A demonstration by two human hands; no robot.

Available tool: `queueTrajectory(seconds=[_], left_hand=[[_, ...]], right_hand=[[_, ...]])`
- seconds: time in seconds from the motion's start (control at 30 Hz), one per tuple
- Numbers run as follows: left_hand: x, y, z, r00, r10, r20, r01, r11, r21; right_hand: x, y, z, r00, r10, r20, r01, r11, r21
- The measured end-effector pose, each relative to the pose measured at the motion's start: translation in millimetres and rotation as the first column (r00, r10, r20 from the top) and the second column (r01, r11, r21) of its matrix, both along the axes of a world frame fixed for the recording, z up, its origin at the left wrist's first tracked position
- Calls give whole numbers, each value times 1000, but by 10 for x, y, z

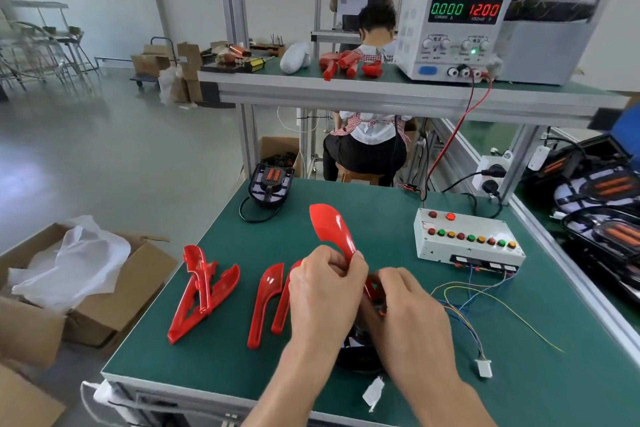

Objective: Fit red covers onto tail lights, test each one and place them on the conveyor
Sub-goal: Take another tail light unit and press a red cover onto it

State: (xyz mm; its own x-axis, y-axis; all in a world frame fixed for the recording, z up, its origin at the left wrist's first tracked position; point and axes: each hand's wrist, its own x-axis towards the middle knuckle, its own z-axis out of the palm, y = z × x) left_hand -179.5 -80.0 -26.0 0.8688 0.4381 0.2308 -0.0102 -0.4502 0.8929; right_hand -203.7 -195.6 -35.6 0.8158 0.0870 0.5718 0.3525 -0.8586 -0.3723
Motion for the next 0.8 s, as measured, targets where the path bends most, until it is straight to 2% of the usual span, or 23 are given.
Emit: queueTrajectory(seconds=[0.1, 0.17, 0.27, 0.4, 0.57, 0.7, 0.8], left_hand=[[-11, 44, -22, 1000, -29, 1, 29, 998, 56], [-44, 176, -104, 1000, 2, -10, 0, 988, 152], [-135, 436, -310, 988, 11, -152, 34, 957, 288], [-204, 557, -526, 934, -3, -358, 158, 901, 405], [-115, 471, -642, 895, -32, -446, 229, 890, 394], [-68, 447, -669, 873, -54, -485, 253, 900, 354], [-28, 471, -664, 852, -129, -507, 290, 923, 253]], right_hand=[[145, -76, -38, 995, 14, -101, -2, 993, 116], [296, -244, -54, 979, 51, -196, -10, 979, 205], [524, -613, -68, 928, 175, -329, -83, 957, 277], [746, -882, -113, 835, 263, -483, -177, 960, 217], [837, -847, -199, 805, 255, -536, -247, 965, 88], [793, -810, -307, 791, 248, -559, -245, 966, 82], [768, -812, -378, 795, 248, -554, -237, 967, 93]])
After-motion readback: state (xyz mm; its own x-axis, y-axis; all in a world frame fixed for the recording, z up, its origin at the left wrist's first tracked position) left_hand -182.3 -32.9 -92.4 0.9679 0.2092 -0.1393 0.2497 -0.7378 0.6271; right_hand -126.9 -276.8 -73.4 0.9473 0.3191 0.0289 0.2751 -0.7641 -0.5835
